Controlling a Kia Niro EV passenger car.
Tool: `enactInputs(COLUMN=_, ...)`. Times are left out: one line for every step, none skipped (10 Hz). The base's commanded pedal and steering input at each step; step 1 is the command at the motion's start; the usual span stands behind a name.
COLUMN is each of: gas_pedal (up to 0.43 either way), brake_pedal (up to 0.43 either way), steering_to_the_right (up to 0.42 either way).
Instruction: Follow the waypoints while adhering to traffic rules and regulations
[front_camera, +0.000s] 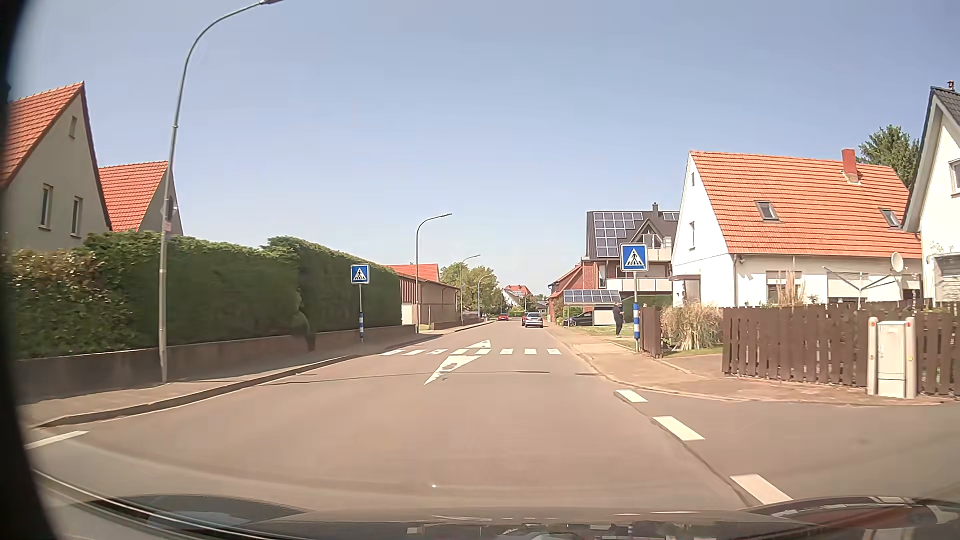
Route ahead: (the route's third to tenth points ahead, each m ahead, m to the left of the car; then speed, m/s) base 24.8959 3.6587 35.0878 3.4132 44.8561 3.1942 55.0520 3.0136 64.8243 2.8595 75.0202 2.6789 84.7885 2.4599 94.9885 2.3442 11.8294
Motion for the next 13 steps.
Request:
enactInputs(gas_pedal=0.150, brake_pedal=0.000, steering_to_the_right=0.005)
enactInputs(gas_pedal=0.150, brake_pedal=0.000, steering_to_the_right=0.004)
enactInputs(gas_pedal=0.138, brake_pedal=0.000, steering_to_the_right=0.004)
enactInputs(gas_pedal=0.138, brake_pedal=0.000, steering_to_the_right=0.004)
enactInputs(gas_pedal=0.138, brake_pedal=0.000, steering_to_the_right=0.004)
enactInputs(gas_pedal=0.130, brake_pedal=0.000, steering_to_the_right=0.004)
enactInputs(gas_pedal=0.118, brake_pedal=0.000, steering_to_the_right=0.004)
enactInputs(gas_pedal=0.098, brake_pedal=0.000, steering_to_the_right=0.004)
enactInputs(gas_pedal=0.098, brake_pedal=0.000, steering_to_the_right=0.003)
enactInputs(gas_pedal=0.079, brake_pedal=0.000, steering_to_the_right=0.003)
enactInputs(gas_pedal=0.079, brake_pedal=0.000, steering_to_the_right=0.002)
enactInputs(gas_pedal=0.079, brake_pedal=0.000, steering_to_the_right=0.001)
enactInputs(gas_pedal=0.079, brake_pedal=0.000, steering_to_the_right=0.001)
